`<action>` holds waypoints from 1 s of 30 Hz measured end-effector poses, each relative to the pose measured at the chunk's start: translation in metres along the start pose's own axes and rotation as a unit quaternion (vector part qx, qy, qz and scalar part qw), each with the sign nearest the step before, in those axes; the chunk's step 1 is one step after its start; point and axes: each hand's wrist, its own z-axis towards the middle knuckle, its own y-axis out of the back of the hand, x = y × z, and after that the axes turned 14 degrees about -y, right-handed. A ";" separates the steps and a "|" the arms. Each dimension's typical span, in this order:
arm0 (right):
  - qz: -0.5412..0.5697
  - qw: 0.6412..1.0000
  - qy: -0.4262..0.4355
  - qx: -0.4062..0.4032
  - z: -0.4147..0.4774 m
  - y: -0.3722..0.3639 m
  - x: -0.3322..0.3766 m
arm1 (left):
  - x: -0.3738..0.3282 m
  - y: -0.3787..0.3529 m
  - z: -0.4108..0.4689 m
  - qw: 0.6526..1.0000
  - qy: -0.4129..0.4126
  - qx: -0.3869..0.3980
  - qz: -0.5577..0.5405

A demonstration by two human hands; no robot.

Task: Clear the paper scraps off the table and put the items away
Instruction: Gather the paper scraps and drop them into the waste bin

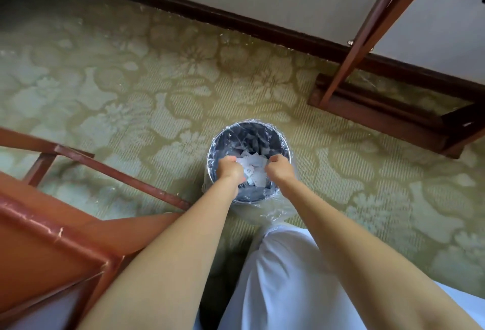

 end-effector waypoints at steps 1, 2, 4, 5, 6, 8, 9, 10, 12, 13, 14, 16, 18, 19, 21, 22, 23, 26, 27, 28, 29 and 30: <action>0.001 1.000 0.005 -0.013 -0.009 0.005 0.003 | -0.003 0.003 -0.003 1.000 -0.007 -0.010 0.004; 0.003 0.999 0.020 -0.025 -0.018 0.010 0.006 | -0.009 0.006 -0.008 1.000 -0.020 -0.018 0.014; -0.017 0.996 0.065 -0.057 -0.045 0.023 0.016 | -0.023 0.013 -0.021 0.998 -0.052 -0.028 0.039; -0.033 0.993 0.085 -0.077 -0.062 0.029 0.022 | -0.034 0.017 -0.030 0.996 -0.073 -0.031 0.048; -0.048 0.987 0.112 -0.102 -0.080 0.037 0.029 | -0.048 0.022 -0.044 0.993 -0.099 -0.029 0.061; -0.049 0.974 0.169 -0.141 -0.120 0.051 0.040 | -0.077 0.033 -0.080 0.983 -0.166 -0.030 0.079; -0.038 0.966 0.201 -0.159 -0.146 0.059 0.047 | -0.092 0.044 -0.101 0.975 -0.203 -0.038 0.080; -0.029 0.958 0.224 -0.178 -0.168 0.065 0.052 | -0.105 0.050 -0.119 0.967 -0.235 -0.040 0.083; -0.016 0.940 0.267 -0.211 -0.207 0.076 0.061 | -0.128 0.062 -0.149 0.950 -0.296 -0.050 0.085; -0.009 0.928 0.299 -0.221 -0.232 0.079 0.065 | -0.138 0.074 -0.169 0.941 -0.325 -0.058 0.075; 0.001 0.917 0.328 -0.228 -0.257 0.082 0.069 | -0.148 0.087 -0.189 0.931 -0.352 -0.067 0.068; 0.023 0.894 0.384 -0.232 -0.308 0.082 0.076 | -0.163 0.116 -0.231 0.904 -0.411 -0.095 0.067; 0.034 0.872 0.436 -0.221 -0.355 0.074 0.079 | -0.168 0.151 -0.272 0.872 -0.461 -0.137 0.086; 0.033 0.862 0.459 -0.214 -0.378 0.067 0.079 | -0.166 0.170 -0.290 0.857 -0.477 -0.168 0.099; 0.031 0.843 0.501 -0.195 -0.420 0.046 0.076 | -0.157 0.210 -0.328 0.830 -0.491 -0.236 0.121; 0.027 0.833 0.521 -0.183 -0.440 0.033 0.072 | -0.148 0.230 -0.345 0.820 -0.490 -0.269 0.125; 0.021 0.824 0.540 -0.171 -0.458 0.018 0.068 | -0.138 0.251 -0.362 0.811 -0.486 -0.299 0.127; -0.009 0.799 0.586 -0.131 -0.506 -0.036 0.047 | -0.095 0.314 -0.408 0.788 -0.463 -0.380 0.142; -0.022 0.792 0.599 -0.113 -0.520 -0.057 0.037 | -0.077 0.335 -0.422 0.781 -0.451 -0.407 0.147; -0.037 0.785 0.611 -0.096 -0.532 -0.078 0.028 | -0.057 0.355 -0.436 0.776 -0.434 -0.431 0.153; -0.055 0.776 0.623 -0.078 -0.543 -0.100 0.018 | -0.036 0.373 -0.449 0.775 -0.412 -0.452 0.161; -0.077 0.765 0.636 -0.060 -0.554 -0.123 0.006 | -0.012 0.392 -0.461 0.774 -0.386 -0.471 0.170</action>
